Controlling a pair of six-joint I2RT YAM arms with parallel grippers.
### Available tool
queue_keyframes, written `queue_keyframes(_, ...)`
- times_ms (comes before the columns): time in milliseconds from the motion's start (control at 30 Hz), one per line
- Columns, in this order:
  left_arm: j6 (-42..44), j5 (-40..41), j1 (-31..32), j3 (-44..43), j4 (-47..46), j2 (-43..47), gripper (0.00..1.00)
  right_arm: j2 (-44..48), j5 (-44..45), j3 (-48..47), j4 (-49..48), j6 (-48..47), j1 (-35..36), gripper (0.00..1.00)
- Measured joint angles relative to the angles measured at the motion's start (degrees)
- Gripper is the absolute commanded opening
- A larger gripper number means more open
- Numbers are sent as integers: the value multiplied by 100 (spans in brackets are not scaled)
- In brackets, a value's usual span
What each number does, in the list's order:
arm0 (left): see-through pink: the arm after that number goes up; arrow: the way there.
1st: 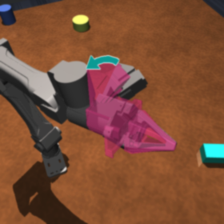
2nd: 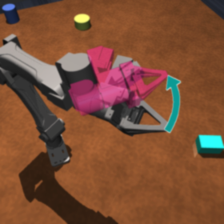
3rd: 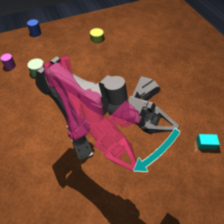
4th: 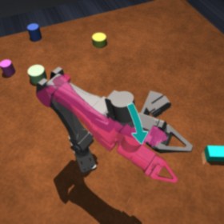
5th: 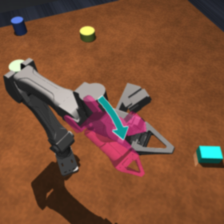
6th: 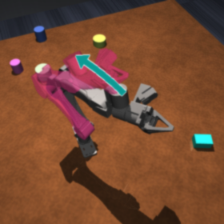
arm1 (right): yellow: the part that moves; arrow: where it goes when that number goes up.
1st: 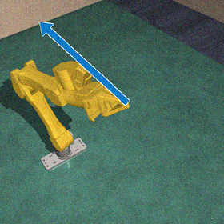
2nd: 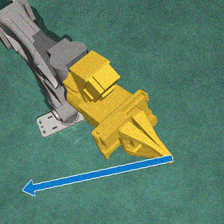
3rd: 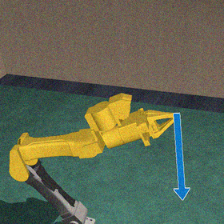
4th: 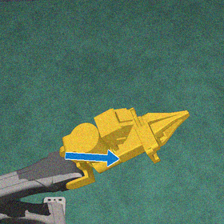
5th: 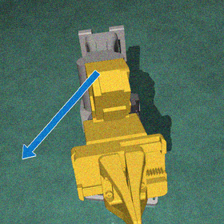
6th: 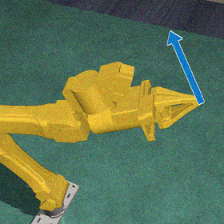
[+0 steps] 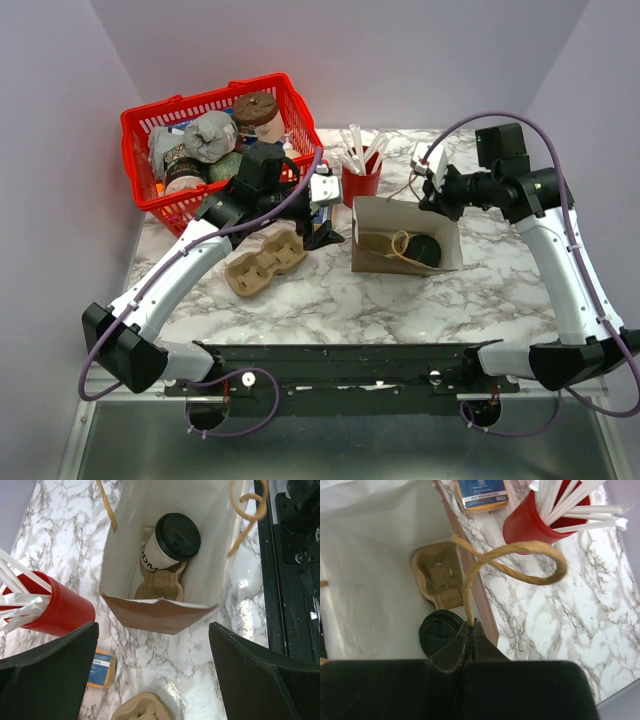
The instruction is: Pack the takeout coffee
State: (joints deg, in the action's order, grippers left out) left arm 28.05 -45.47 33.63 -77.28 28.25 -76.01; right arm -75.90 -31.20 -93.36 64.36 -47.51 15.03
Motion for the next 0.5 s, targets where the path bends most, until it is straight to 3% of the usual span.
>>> queue_keyframes(500,192,269,0,278,81,0,98,1051,2,885,4,153,907,0)
